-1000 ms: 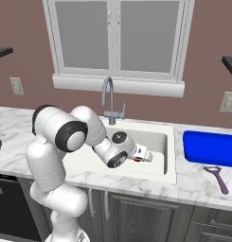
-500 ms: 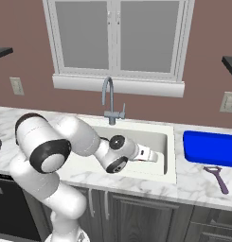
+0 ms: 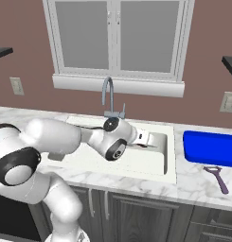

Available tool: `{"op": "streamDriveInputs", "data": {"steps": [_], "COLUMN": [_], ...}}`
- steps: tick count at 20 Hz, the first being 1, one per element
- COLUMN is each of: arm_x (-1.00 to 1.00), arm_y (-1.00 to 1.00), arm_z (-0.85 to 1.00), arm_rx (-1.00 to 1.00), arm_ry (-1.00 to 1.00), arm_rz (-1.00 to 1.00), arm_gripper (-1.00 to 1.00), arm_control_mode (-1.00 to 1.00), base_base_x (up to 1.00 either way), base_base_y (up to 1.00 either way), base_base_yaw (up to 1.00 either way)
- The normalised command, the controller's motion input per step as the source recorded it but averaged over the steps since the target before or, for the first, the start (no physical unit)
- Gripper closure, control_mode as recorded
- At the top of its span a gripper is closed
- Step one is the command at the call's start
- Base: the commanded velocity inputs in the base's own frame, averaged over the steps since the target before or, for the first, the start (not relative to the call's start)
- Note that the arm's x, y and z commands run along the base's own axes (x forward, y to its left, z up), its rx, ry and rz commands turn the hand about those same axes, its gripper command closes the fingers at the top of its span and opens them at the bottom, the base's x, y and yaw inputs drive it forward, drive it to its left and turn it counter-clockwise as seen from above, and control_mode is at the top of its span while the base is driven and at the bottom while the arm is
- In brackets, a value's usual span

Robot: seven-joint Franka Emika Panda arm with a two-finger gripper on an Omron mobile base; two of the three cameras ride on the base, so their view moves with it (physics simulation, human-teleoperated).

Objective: Pick up all produce items and place them in the sink. Turn on the sink faucet to wash them. Then turn the sink off and put them in the tray.

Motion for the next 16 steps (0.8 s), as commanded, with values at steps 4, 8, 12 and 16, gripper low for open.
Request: {"op": "streamDriveInputs", "data": {"steps": [4, 8, 12, 16], "arm_x": [0.0, 0.0, 0.0, 0.02], "arm_y": [-0.01, -0.27, -0.45, -0.61], "arm_z": [1.0, 0.93, 0.79, 0.48], "arm_rx": [0.0, 0.06, 0.1, 0.14], "arm_ry": [0.07, 0.13, 0.19, 0.23], "arm_rz": [-0.08, -0.1, -0.11, -0.11], "arm_gripper": [1.0, 1.0, 1.0, 1.0], "arm_control_mode": [-1.0, -1.0, -1.0, -1.0], "base_base_x": [0.0, 0.0, 0.0, 0.0], "base_base_y": [0.0, 0.0, 0.0, 0.0], "base_base_yaw": [0.0, 0.0, 0.0, 0.0]}}
